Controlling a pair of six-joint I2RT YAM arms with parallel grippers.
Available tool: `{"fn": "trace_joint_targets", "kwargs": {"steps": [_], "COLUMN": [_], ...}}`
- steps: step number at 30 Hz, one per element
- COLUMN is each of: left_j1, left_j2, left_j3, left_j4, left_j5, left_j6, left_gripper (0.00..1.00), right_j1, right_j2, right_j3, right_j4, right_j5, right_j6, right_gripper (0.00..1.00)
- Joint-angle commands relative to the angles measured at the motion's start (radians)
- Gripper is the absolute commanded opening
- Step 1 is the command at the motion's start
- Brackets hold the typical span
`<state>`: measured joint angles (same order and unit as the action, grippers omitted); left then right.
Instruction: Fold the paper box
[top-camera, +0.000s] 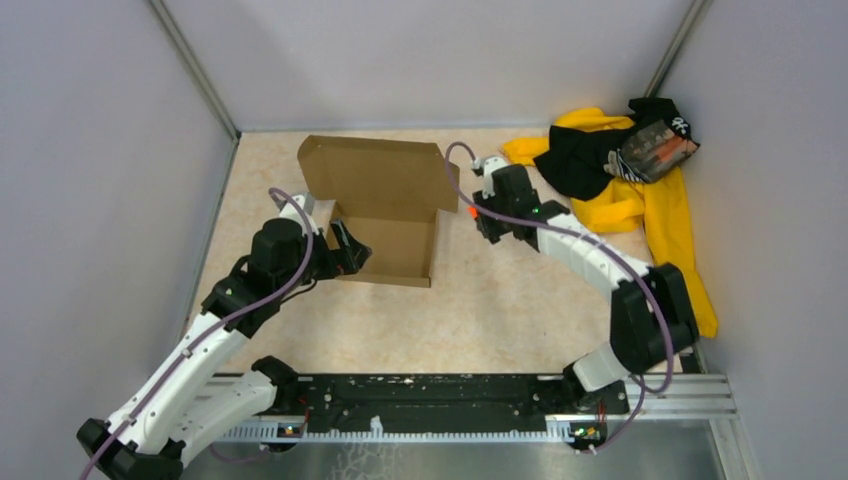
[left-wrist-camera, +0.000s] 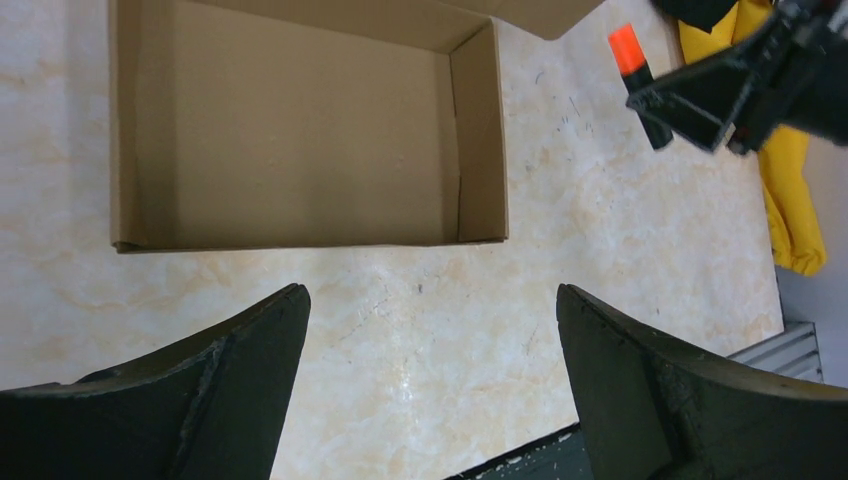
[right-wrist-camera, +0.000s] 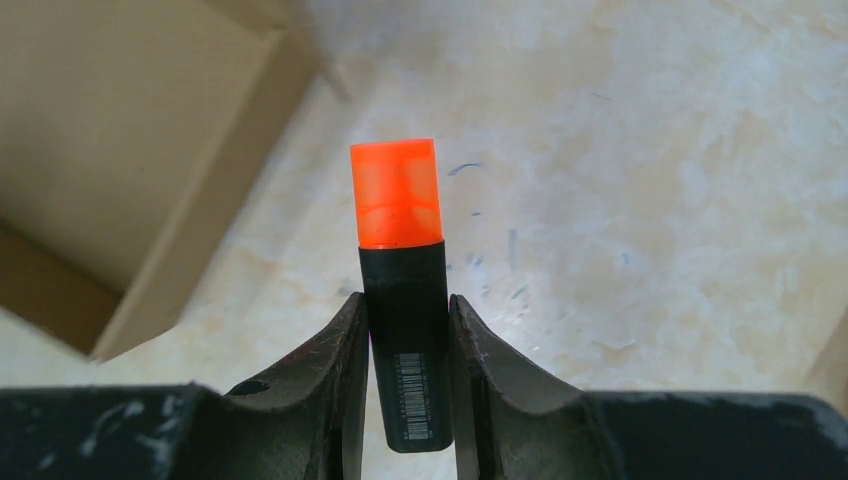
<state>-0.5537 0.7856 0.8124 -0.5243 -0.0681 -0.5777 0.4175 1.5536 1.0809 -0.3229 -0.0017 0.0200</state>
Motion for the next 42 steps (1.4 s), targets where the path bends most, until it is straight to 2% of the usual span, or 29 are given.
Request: {"fn": "trace_joint_targets", "kwargs": {"steps": [1, 6, 11, 17, 23, 26, 27, 29, 32, 35, 39, 42], "left_j1": [0.005, 0.006, 0.007, 0.006, 0.006, 0.006, 0.006, 0.006, 0.006, 0.006, 0.006, 0.006], "left_j2": [0.000, -0.006, -0.043, -0.094, -0.118, -0.132, -0.136, -0.142, -0.146, -0.143, -0.114, -0.074], "left_j3": [0.049, 0.067, 0.072, 0.068, 0.057, 0.048, 0.045, 0.040, 0.031, 0.018, 0.007, -0.001], "left_j4": [0.001, -0.050, -0.081, -0.110, -0.139, -0.141, -0.143, -0.146, -0.152, -0.141, -0.111, -0.073], "left_j5": [-0.081, -0.152, -0.176, -0.197, -0.214, -0.211, -0.210, -0.212, -0.221, -0.229, -0.238, -0.268], "left_j6": [0.039, 0.039, 0.032, 0.022, 0.014, 0.008, 0.008, 0.006, 0.009, 0.013, 0.020, 0.044], "left_gripper": [0.99, 0.99, 0.99, 0.99, 0.99, 0.99, 0.99, 0.99, 0.99, 0.99, 0.99, 0.99], "right_j1": [0.122, 0.213, 0.262, 0.345, 0.440, 0.446, 0.446, 0.446, 0.450, 0.454, 0.454, 0.454], "right_j2": [-0.192, -0.304, -0.269, -0.068, 0.209, 0.305, 0.326, 0.347, 0.298, 0.186, 0.057, -0.022], "right_j3": [-0.052, -0.032, 0.041, 0.182, 0.386, 0.444, 0.451, 0.464, 0.435, 0.360, 0.318, 0.293], "right_j4": [-0.066, -0.101, -0.040, 0.052, 0.073, 0.089, 0.094, 0.081, 0.080, 0.106, 0.053, -0.029], "right_j5": [0.036, -0.023, -0.100, -0.096, -0.067, -0.056, -0.038, -0.033, -0.038, -0.041, -0.006, 0.106], "right_j6": [0.059, 0.109, 0.127, 0.094, 0.051, 0.060, 0.061, 0.055, 0.039, 0.018, 0.005, 0.038], "right_gripper": [0.21, 0.21, 0.21, 0.20, 0.21, 0.29, 0.37, 0.45, 0.50, 0.61, 0.63, 0.64]}}
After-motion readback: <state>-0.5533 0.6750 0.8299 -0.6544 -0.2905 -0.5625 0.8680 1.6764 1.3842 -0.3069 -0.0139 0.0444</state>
